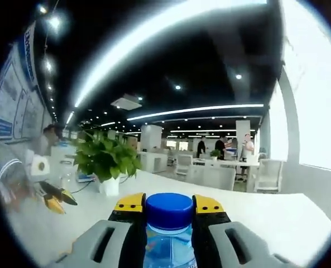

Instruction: Open the cover put in the Mizone put the cover back on

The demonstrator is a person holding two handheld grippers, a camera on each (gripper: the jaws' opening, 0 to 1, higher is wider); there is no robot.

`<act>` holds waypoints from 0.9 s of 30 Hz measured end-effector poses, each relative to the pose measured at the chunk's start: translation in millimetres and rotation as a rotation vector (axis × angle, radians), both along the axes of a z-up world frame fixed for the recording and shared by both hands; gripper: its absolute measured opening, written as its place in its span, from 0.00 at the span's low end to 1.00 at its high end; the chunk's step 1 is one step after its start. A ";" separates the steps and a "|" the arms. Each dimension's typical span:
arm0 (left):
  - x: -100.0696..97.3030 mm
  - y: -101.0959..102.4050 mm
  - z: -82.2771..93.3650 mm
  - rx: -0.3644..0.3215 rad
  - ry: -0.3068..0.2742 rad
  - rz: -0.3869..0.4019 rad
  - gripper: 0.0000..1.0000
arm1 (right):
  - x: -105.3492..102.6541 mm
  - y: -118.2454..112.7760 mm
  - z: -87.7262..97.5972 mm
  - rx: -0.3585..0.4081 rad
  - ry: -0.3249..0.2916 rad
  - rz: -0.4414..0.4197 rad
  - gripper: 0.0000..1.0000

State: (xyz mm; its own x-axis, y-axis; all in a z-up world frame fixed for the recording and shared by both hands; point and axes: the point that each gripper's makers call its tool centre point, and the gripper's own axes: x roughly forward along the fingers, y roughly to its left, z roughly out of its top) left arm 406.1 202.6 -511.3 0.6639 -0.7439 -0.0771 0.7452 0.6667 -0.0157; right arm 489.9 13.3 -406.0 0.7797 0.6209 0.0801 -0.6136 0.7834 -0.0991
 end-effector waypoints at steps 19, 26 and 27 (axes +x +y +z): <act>-0.7 -0.5 -1.4 0.020 -0.007 0.003 0.23 | -21.8 81.3 -6.6 -0.008 0.017 0.199 0.23; -0.5 -0.1 -2.9 0.030 -0.007 0.006 0.23 | -25.4 102.4 -15.8 -0.025 0.029 0.247 0.23; -0.4 -0.2 -3.4 0.033 -0.007 0.006 0.23 | -25.6 104.9 -17.2 -0.027 0.032 0.249 0.23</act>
